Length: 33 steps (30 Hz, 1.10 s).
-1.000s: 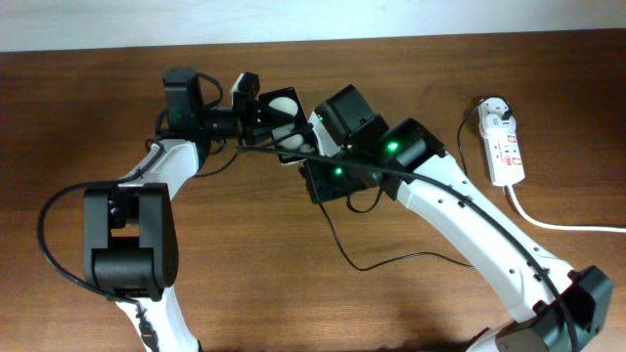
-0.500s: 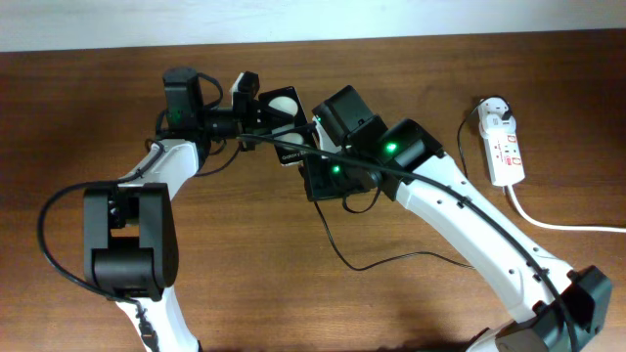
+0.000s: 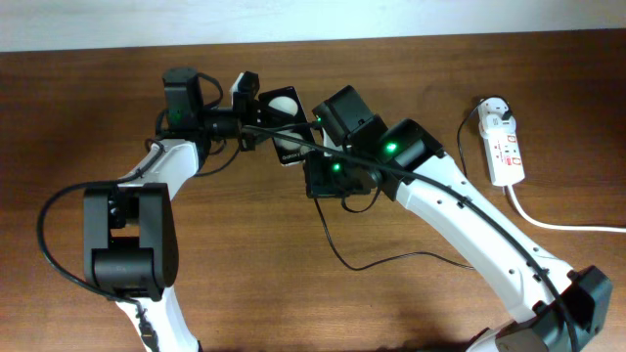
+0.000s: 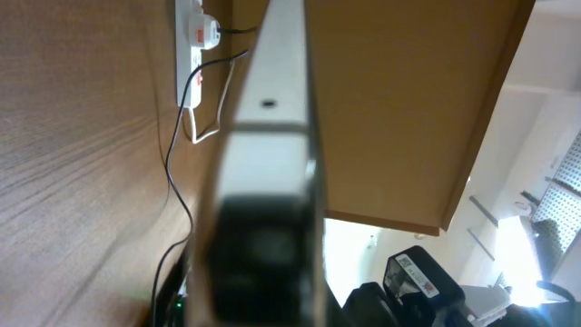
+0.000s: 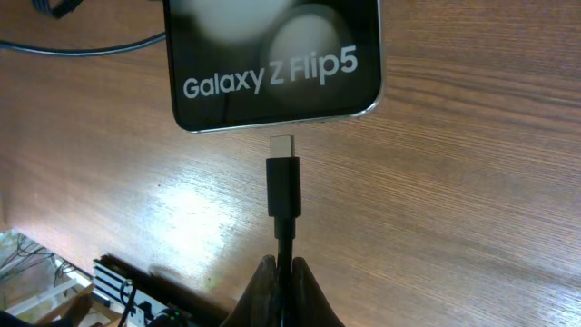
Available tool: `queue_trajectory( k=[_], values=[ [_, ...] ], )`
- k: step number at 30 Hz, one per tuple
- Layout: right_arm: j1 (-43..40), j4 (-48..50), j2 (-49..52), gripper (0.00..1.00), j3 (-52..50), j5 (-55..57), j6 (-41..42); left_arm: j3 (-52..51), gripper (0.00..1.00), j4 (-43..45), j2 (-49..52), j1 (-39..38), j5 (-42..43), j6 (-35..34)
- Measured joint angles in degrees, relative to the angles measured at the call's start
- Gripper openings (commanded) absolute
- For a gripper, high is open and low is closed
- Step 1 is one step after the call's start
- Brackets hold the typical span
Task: Plug charger to phone and switch on socket
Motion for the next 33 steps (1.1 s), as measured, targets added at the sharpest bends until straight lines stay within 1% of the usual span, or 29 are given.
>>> queue_trajectory(
  k=[4, 16, 17, 18, 19, 21, 24, 25, 26, 28, 29, 31, 32, 33],
  values=[
    [0.0, 1.1, 0.0, 0.04, 0.0, -0.7, -0.5, 0.0, 0.0, 0.0, 0.0, 0.0, 0.0, -1.5],
    [0.1, 2.8, 0.0, 0.05, 0.0, -0.5, -0.6, 0.0, 0.0, 0.0, 0.0, 0.2, 0.2, -1.8],
    [0.1, 2.8, 0.0, 0.09, 0.0, 0.1, -0.6, 0.0, 0.0, 0.0, 0.0, 0.2, 0.2, -1.7],
    [0.2, 2.8, 0.0, 0.09, 0.0, 0.8, -0.6, 0.0, 0.0, 0.0, 0.0, 0.2, 0.2, -1.7],
    [0.4, 2.9, 0.0, 0.09, 0.0, 1.5, -0.7, 0.0, 0.0, 0.0, 0.0, 0.2, 0.2, -1.7],
    [0.5, 6.3, 0.0, 0.09, 0.0, 4.9, -0.7, 0.0, 0.0, 0.0, 0.0, 0.2, 1.0, -1.6],
    [0.5, 8.0, 1.0, 0.09, 0.0, 6.6, -0.7, 0.0, 0.0, 0.0, 0.0, -0.2, 1.7, -1.4],
    [0.5, 8.2, 1.4, 0.1, 0.0, 6.7, -0.7, 0.0, 0.0, 0.0, 0.0, -0.2, 1.7, -0.8],
    [0.5, 8.2, 1.6, 0.17, 0.0, 6.7, -0.7, 0.0, 0.0, 0.0, 0.0, -0.2, 1.5, 0.5],
    [0.5, 7.7, 1.6, 0.29, 0.0, 4.7, -1.7, 0.0, 0.0, 0.0, 0.0, -0.2, 1.7, 2.6],
    [0.5, 7.1, 1.6, 0.31, 0.0, 2.0, -3.3, 0.0, 0.0, 0.0, 0.0, -0.2, 1.7, 3.8],
    [0.5, 2.1, 1.7, 0.33, 0.0, -1.0, -6.5, 0.0, 0.0, 0.0, 0.0, -0.2, 1.7, 6.6],
    [0.5, 0.8, 1.7, 0.34, 0.0, -0.5, -7.7, 0.0, 0.0, 0.0, 0.0, -0.2, 1.7, 7.5],
    [0.5, -0.2, 1.7, 0.37, 0.0, 2.0, -8.7, 0.0, 0.0, 0.0, 0.0, -0.2, 1.7, 8.3]
  ],
)
